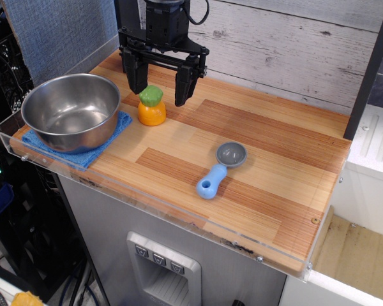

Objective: Move pineapple to the right behind the spoon.

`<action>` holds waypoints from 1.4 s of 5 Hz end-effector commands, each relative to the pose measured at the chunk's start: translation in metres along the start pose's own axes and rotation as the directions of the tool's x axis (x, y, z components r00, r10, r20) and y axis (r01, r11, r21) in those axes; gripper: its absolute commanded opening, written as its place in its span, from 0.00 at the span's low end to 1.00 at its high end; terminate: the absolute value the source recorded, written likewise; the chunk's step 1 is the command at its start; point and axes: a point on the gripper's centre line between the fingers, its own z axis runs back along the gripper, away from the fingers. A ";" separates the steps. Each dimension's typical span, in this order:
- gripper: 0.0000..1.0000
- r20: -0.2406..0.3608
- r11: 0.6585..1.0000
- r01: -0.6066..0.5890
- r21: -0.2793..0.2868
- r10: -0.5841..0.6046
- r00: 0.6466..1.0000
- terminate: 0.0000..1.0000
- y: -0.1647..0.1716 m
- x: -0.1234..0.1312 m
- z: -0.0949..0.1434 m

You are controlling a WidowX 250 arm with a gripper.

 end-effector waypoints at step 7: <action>1.00 0.049 0.993 -0.051 -0.110 0.057 0.997 0.00 0.039 0.045 -0.006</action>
